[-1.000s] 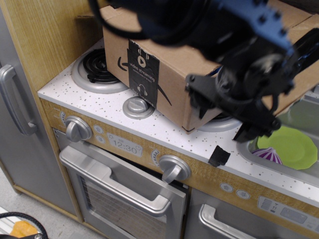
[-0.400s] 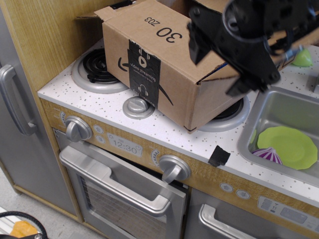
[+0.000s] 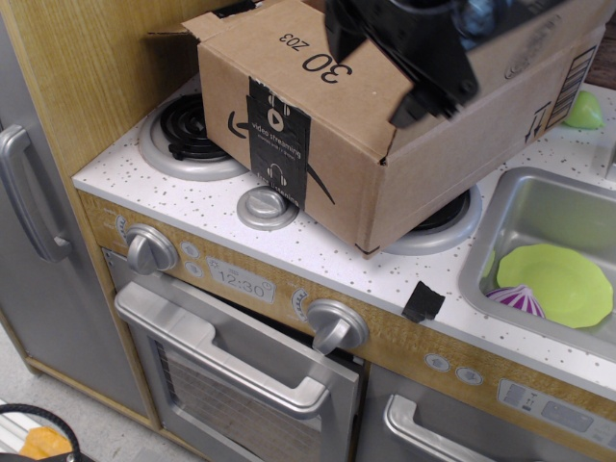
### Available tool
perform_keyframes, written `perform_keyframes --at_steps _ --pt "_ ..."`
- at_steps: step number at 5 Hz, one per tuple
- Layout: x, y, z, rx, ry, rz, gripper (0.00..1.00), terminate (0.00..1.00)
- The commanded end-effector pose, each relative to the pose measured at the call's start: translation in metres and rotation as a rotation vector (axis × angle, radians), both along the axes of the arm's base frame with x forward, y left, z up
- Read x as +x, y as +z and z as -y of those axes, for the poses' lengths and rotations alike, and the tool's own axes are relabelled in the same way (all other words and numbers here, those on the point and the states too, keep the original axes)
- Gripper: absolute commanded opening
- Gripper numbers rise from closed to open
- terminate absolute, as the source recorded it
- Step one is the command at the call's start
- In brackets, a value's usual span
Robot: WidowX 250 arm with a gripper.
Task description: Close large4fbox flaps
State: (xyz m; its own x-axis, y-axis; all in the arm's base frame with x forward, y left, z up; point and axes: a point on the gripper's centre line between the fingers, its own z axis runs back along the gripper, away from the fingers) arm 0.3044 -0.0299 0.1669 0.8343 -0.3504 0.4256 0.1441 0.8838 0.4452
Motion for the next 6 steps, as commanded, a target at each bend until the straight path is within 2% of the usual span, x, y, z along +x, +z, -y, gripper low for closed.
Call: perform_keyframes --at_steps 1,2,3,4,5,6 --pt "0.020 0.024 -0.028 0.040 -0.042 0.092 1.00 0.00" --pt "0.025 0.010 -0.045 0.011 -0.052 0.072 1.00 0.00" --pt "0.030 -0.013 -0.053 -0.059 -0.058 0.039 1.00 0.00" --pt "0.036 -0.029 -0.058 -0.131 -0.033 -0.015 1.00 0.00" --pt "0.041 -0.043 -0.059 -0.202 -0.016 -0.097 1.00 0.00" --pt "0.035 -0.041 -0.046 -0.234 -0.002 -0.135 1.00 1.00"
